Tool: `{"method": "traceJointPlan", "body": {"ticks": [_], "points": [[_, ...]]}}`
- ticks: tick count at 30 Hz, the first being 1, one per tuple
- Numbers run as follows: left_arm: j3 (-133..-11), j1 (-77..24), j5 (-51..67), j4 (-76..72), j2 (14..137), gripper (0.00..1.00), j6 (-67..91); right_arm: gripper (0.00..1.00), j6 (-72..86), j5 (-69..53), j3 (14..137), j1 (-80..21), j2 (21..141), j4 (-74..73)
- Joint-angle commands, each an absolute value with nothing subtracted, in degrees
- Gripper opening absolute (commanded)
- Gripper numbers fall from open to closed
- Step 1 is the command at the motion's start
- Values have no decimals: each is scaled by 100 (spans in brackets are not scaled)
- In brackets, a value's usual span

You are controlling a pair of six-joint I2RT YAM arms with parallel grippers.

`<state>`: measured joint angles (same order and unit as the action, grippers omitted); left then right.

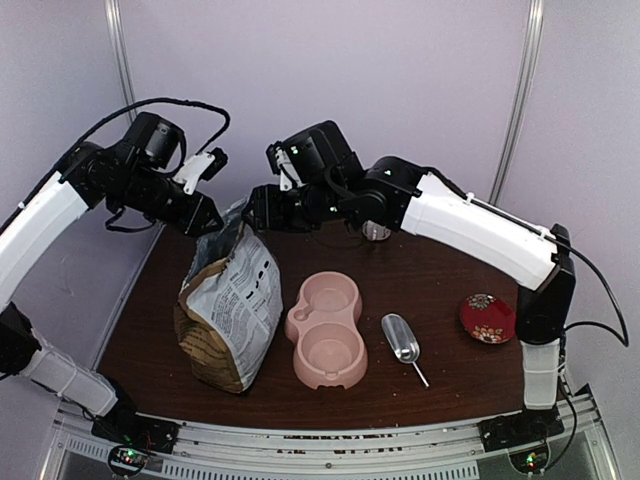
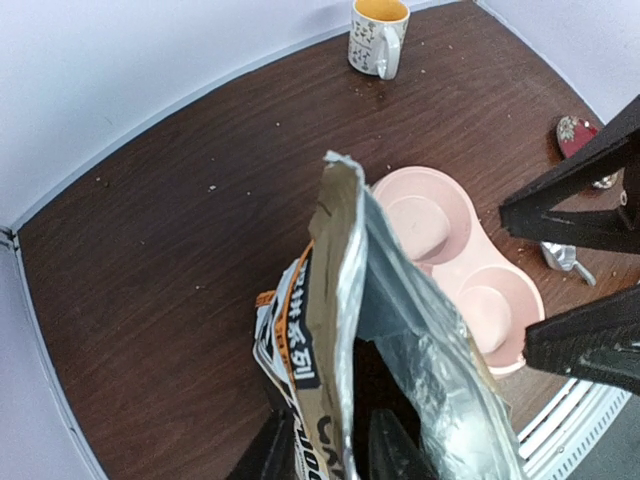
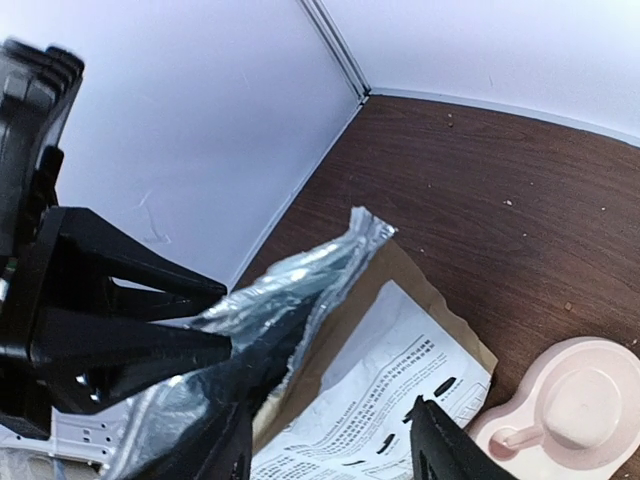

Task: Serve the pet food
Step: Open the pet food bag at the center of the board.

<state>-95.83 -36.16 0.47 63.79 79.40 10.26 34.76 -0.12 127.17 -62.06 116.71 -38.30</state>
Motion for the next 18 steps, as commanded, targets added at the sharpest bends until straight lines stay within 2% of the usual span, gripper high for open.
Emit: {"method": "traceJointPlan", "body": {"ticks": [1,5,14,18], "points": [[-9403,-3604,-137,6361,7508,35,973,57,3688,-174,13034,-6325,11810,-3610],[-9211,-3606,-220,6449,7263,42,1018,61,3842,-264,13062,-6409,11922,-3475],[-8779,-3608,17,6516,6815,43,1163,61,3903,-360,13081,-6509,12149,-3566],[-8730,-3606,111,6525,6701,43,1208,54,3894,-363,13079,-6538,12168,-3590]]}}
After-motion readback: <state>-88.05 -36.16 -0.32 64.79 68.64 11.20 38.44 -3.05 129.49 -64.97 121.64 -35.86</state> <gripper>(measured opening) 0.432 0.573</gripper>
